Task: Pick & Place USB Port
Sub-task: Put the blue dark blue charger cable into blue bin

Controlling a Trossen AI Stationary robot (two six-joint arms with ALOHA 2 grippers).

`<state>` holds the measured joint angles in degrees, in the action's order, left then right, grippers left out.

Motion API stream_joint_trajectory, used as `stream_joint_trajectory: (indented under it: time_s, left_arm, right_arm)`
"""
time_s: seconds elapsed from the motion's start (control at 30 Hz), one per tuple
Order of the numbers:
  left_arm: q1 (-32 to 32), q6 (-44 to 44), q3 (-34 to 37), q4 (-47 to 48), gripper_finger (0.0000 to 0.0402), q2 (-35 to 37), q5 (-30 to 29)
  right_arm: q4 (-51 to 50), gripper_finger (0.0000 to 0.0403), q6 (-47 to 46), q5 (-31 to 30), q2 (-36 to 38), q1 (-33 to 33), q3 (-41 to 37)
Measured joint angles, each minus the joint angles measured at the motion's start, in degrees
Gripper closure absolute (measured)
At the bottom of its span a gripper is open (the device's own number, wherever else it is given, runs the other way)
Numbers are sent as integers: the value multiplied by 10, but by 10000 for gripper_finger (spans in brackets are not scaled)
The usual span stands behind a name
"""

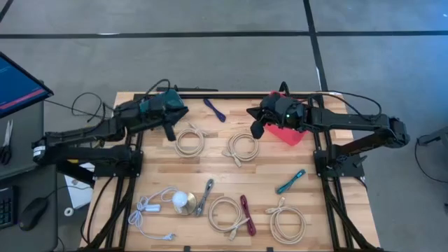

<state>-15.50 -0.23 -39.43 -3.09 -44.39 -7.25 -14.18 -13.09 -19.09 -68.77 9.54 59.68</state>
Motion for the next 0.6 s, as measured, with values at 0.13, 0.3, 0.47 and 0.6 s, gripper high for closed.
stream_joint_trajectory:
  time_s: [0.13,0.3,0.47,0.6]
  left_arm:
    - [-34,87,-50,28,353,-25,-1]
    - [-72,198,-86,66,353,-56,-3]
    - [-102,285,-100,70,353,-91,-15]
    - [-110,363,-123,70,359,-122,-7]
  right_arm:
    - [-33,402,0,0,24,0,0]
    - [-70,402,0,-2,50,0,0]
    - [-83,402,0,-2,68,0,0]
    - [-81,402,-4,-2,71,0,0]
